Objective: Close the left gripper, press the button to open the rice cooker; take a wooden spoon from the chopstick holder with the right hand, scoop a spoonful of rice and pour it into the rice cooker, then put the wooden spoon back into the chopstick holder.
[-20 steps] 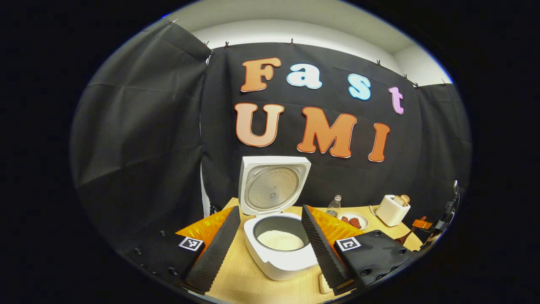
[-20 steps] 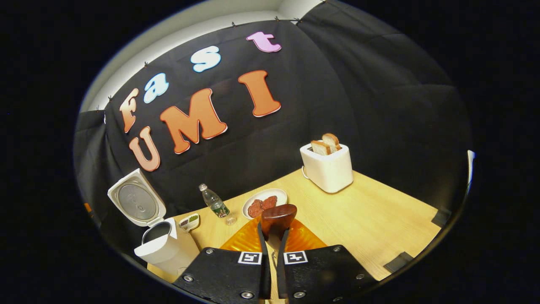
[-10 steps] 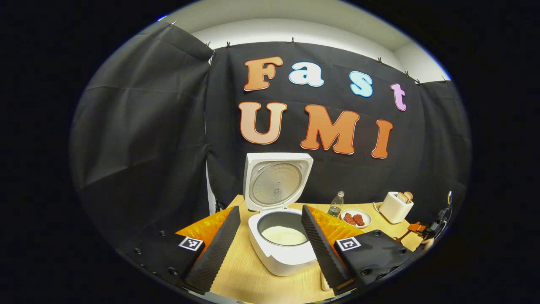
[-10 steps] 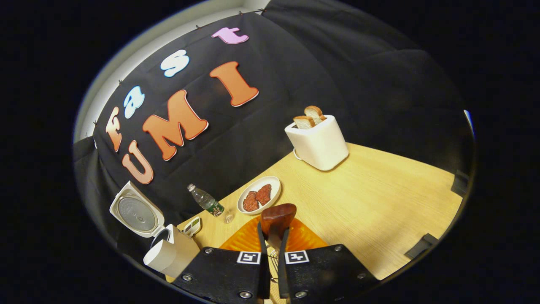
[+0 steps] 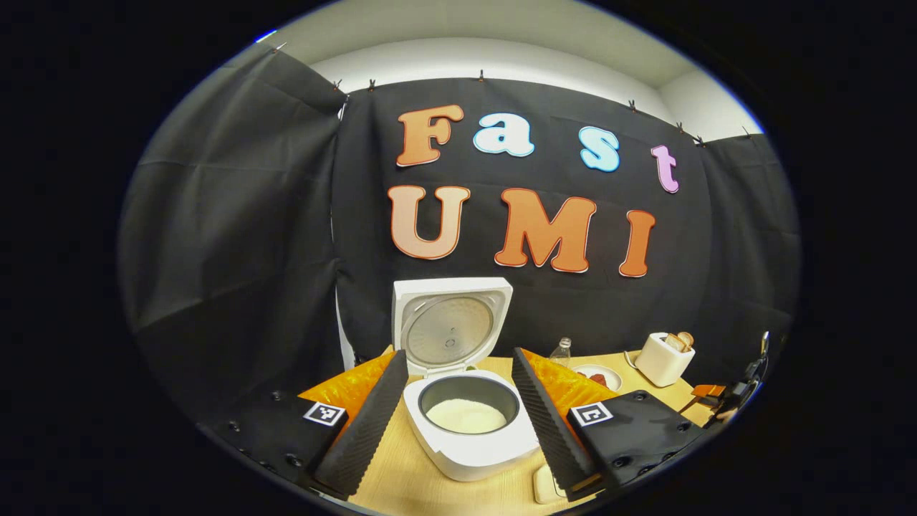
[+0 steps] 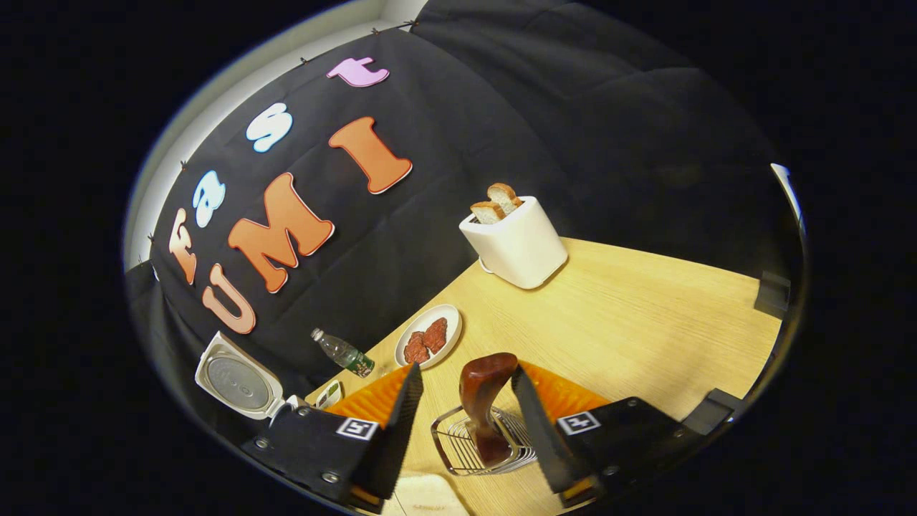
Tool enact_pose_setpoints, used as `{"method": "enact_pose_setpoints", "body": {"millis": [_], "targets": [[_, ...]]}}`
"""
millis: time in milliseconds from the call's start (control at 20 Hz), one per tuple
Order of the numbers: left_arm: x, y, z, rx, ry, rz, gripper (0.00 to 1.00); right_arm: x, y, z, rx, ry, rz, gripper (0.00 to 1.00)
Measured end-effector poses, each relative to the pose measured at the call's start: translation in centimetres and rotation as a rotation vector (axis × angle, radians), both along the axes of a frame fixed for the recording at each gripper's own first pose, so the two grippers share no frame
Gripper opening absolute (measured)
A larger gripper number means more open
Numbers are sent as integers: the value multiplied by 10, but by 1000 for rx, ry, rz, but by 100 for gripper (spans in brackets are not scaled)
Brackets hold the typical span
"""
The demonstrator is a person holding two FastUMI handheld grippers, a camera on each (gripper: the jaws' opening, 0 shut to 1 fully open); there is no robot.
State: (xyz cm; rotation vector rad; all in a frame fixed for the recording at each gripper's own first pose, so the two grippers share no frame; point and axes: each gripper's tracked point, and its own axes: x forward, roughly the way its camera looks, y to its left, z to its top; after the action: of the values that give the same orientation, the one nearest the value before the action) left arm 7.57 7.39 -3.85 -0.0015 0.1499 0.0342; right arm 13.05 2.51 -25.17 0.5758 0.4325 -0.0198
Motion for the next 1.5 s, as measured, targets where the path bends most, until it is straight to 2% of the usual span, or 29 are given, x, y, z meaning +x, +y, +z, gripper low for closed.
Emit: {"method": "enact_pose_setpoints", "body": {"millis": [50, 100, 250, 500, 950, 1250, 1500], "targets": [[7, -2, 1, -2, -2, -5, 99, -2, -5, 2, -22, -1, -9, 90], [14, -6, 5, -11, -4, -13, 99, -5, -11, 10, -46, -7, -12, 94], [41, -13, 18, -24, -17, -31, 99, -17, -19, 35, -103, -31, -2, 95], [100, -20, 51, 10, -44, -40, 99, -34, -28, 62, -177, -63, 15, 94], [210, -13, 72, 40, 14, -19, 98, -43, -35, 71, -218, -49, 12, 95], [274, 4, 53, 58, 93, 4, 98, -41, -43, 71, -247, -34, -10, 94], [312, 25, 0, 23, 219, 34, 99, -40, -42, 72, -257, -21, -17, 95]]}}
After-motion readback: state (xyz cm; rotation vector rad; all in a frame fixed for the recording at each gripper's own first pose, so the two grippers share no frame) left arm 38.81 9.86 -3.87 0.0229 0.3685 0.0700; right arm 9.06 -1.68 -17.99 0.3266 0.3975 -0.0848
